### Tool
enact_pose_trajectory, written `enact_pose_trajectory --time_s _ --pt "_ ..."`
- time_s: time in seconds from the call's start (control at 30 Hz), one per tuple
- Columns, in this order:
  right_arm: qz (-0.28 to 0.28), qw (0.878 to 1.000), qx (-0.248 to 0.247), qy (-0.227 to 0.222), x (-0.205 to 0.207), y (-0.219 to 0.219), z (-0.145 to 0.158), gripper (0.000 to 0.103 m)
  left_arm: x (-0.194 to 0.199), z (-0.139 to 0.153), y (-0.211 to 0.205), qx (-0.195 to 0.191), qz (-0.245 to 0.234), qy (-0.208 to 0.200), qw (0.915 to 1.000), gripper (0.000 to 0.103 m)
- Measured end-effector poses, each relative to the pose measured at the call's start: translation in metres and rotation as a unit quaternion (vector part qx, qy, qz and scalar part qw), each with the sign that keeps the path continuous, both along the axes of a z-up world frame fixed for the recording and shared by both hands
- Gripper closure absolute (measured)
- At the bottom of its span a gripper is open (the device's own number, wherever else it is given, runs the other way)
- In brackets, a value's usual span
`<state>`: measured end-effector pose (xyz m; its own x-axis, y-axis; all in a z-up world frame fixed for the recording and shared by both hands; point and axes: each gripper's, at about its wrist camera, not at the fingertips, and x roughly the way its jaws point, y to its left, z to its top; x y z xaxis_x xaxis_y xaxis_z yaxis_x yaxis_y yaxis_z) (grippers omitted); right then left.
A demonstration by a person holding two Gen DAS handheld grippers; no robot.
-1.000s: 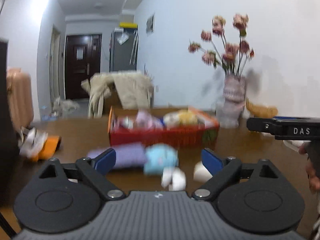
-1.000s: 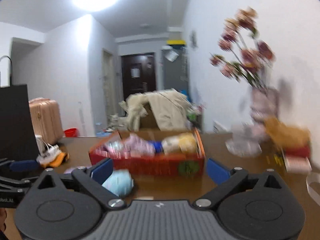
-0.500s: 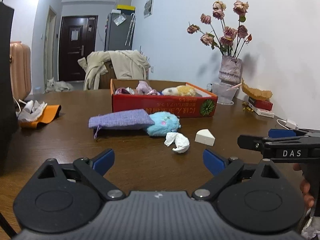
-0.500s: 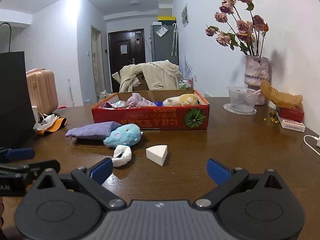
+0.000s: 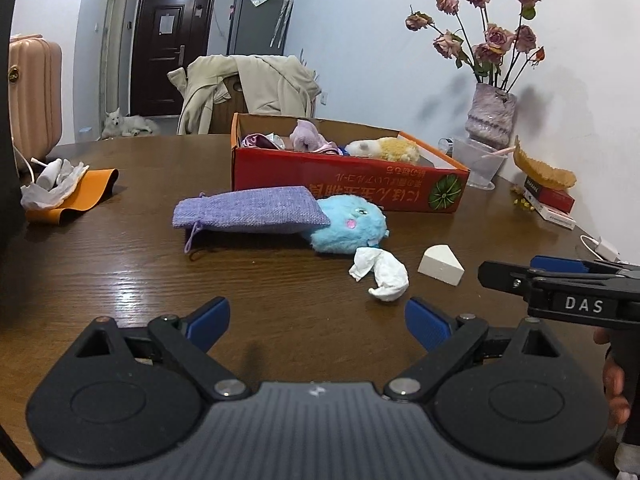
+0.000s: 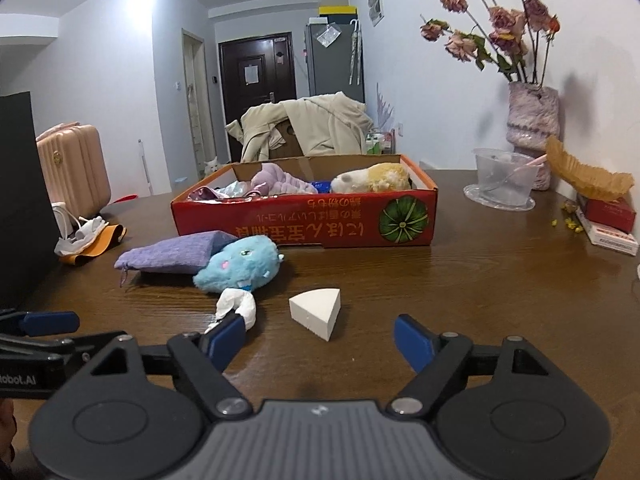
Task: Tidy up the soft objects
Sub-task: 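Grasp the white tissue with left gripper while right grasps white triangular sponge, then drop the tissue and triangular sponge into the box and open both grippers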
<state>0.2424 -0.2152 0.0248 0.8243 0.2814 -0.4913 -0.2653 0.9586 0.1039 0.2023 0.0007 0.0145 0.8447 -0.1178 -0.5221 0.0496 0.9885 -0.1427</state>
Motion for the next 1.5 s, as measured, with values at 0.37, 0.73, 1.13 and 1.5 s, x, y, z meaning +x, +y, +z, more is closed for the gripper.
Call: enact_pose_trajectory --time_s 0.37,0.73,1.13,1.5 --pt "0.034 0.999 0.007 0.018 0.040 0.005 -0.010 0.032 0.039 -0.010 -0.018 -0.005 -0.014 0.027 0.9995 0.023" --pt "0.065 0.995 0.021 0.071 0.079 -0.001 -0.030 0.075 0.089 -0.024 -0.055 0.010 -0.061 0.050 0.9968 0.058" --pt "0.055 0.997 0.037 0.034 0.046 -0.031 -0.010 0.082 0.050 -0.002 -0.079 0.008 -0.088 0.026 0.9957 0.086" --pt "0.093 0.994 0.037 -0.052 0.103 -0.052 0.053 0.082 0.128 0.075 -0.067 -0.008 -0.109 -0.025 0.9938 0.085"
